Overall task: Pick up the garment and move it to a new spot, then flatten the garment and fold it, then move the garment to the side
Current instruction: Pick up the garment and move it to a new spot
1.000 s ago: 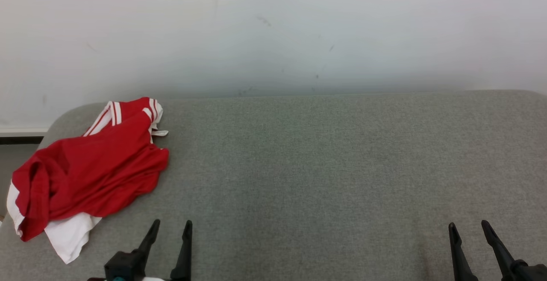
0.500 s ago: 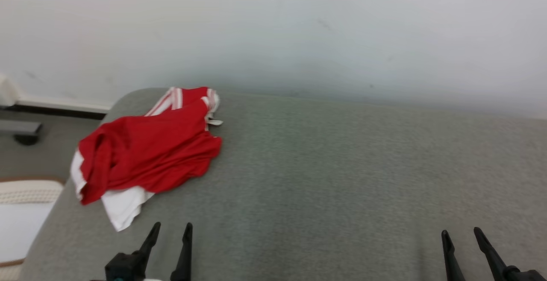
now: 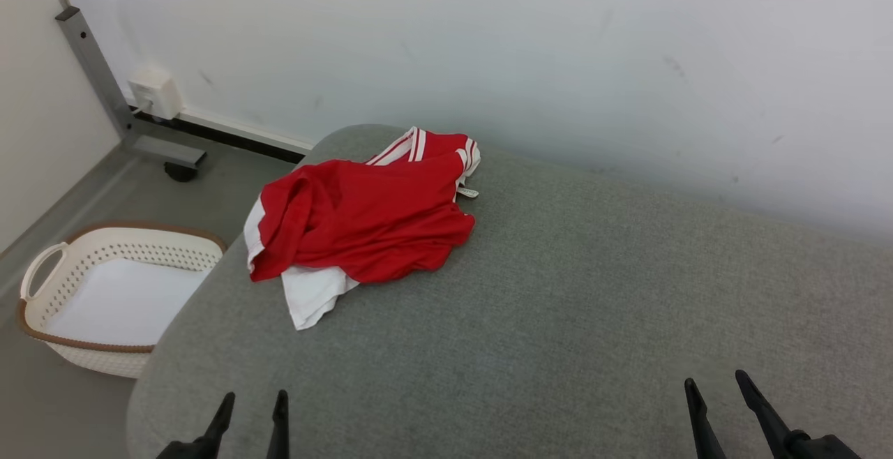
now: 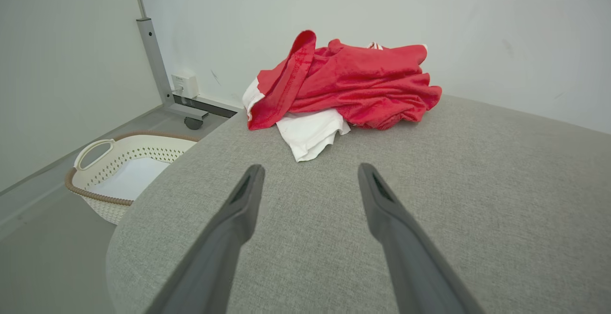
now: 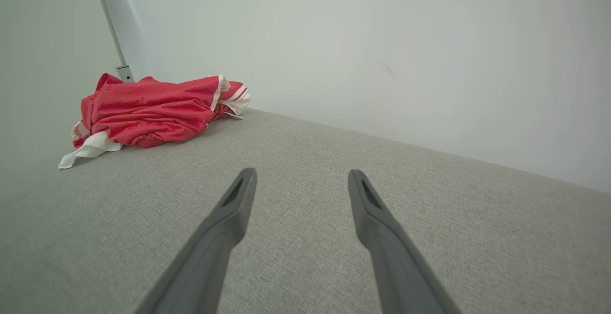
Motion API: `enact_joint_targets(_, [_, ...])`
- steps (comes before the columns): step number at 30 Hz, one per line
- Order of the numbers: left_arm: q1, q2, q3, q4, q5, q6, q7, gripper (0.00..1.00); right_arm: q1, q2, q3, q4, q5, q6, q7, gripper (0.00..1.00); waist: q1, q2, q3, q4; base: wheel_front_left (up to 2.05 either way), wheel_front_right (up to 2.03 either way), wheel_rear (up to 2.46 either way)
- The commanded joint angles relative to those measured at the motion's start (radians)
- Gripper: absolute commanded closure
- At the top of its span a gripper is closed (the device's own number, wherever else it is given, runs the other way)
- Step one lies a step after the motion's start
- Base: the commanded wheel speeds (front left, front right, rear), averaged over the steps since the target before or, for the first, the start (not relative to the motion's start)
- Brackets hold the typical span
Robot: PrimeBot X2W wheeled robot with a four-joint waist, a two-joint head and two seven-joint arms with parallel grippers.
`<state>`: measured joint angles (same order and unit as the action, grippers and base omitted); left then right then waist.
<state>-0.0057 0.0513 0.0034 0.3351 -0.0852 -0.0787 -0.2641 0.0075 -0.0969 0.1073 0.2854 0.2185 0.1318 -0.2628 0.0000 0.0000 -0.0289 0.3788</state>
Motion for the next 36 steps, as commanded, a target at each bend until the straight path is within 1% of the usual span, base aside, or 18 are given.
enact_joint_targets(1, [0.004,0.006,0.008,-0.009,0.000,0.001,-0.001,0.00,-0.009,-0.009,0.008,0.001,0.000,-0.002,-0.003,0.00,0.0000,0.0000,0.010,-0.001,0.00,0.00,0.00])
enact_joint_targets(7, [-0.050,0.005,0.017,-0.019,-0.023,-0.008,-0.001,0.00,-0.032,-0.029,0.015,-0.010,0.000,-0.002,-0.002,0.00,0.0000,0.0000,0.061,-0.030,0.00,0.00,0.00])
enact_joint_targets(9, [-0.096,0.018,0.026,-0.019,-0.028,-0.015,-0.001,0.00,-0.044,-0.041,0.013,-0.015,-0.005,-0.002,-0.002,0.00,0.0000,0.0000,0.096,-0.043,0.00,0.00,0.00])
enact_joint_targets(15, [-0.304,0.065,0.042,0.015,-0.054,-0.033,0.000,0.00,-0.100,-0.100,0.002,-0.043,-0.017,-0.002,-0.002,0.00,0.0000,0.0000,0.239,-0.076,0.00,0.00,0.00])
enact_joint_targets(20, [-0.519,0.115,0.017,0.076,-0.082,-0.043,0.061,0.00,-0.135,-0.159,-0.012,-0.077,-0.027,-0.002,-0.002,0.00,0.0000,0.0000,0.367,-0.085,0.00,0.00,0.00])
enact_joint_targets(22, [-0.599,0.119,0.008,0.115,-0.108,-0.046,0.109,0.00,-0.141,-0.184,-0.021,-0.090,-0.025,-0.002,-0.002,0.00,0.0000,0.0000,0.412,-0.084,0.00,0.00,0.00])
enact_joint_targets(24, [-0.684,0.144,-0.008,0.158,-0.102,-0.049,0.154,0.00,-0.145,-0.207,-0.028,-0.105,-0.028,-0.002,-0.002,0.00,0.0000,0.0000,0.454,-0.083,0.00,0.00,0.00])
enact_joint_targets(26, [-0.750,0.146,-0.008,0.216,-0.121,-0.046,0.203,0.00,-0.148,-0.229,-0.034,-0.114,-0.029,-0.002,-0.001,0.00,0.0000,0.0000,0.491,-0.083,0.00,0.00,0.00])
enact_joint_targets(27, [-0.783,0.163,-0.013,0.245,-0.106,-0.044,0.225,0.00,-0.150,-0.240,-0.036,-0.117,-0.030,-0.003,-0.001,0.00,0.0000,0.0000,0.506,-0.084,0.00,0.00,0.00])
enact_joint_targets(28, [-0.815,0.169,-0.013,0.275,-0.106,-0.039,0.240,0.00,-0.151,-0.248,-0.036,-0.120,-0.031,-0.003,0.000,0.00,0.0000,0.0000,0.520,-0.087,0.00,0.00,0.00])
enact_joint_targets(30, [-0.865,0.162,-0.009,0.331,-0.120,-0.036,0.262,0.00,-0.152,-0.263,-0.038,-0.125,-0.029,-0.003,0.002,0.00,0.0000,0.0000,0.540,-0.093,0.00,0.00,0.00])
enact_joint_targets(35, [-0.943,0.171,-0.009,0.478,-0.116,-0.001,0.306,0.00,-0.147,-0.289,-0.043,-0.127,-0.028,-0.006,0.010,0.00,0.0000,0.0000,0.568,-0.107,0.00,0.00,0.00])
enact_joint_targets(36, [-0.954,0.165,-0.002,0.506,-0.130,0.002,0.311,0.00,-0.147,-0.292,-0.041,-0.129,-0.028,-0.006,0.010,0.00,0.0000,0.0000,0.570,-0.111,0.00,0.00,0.00])
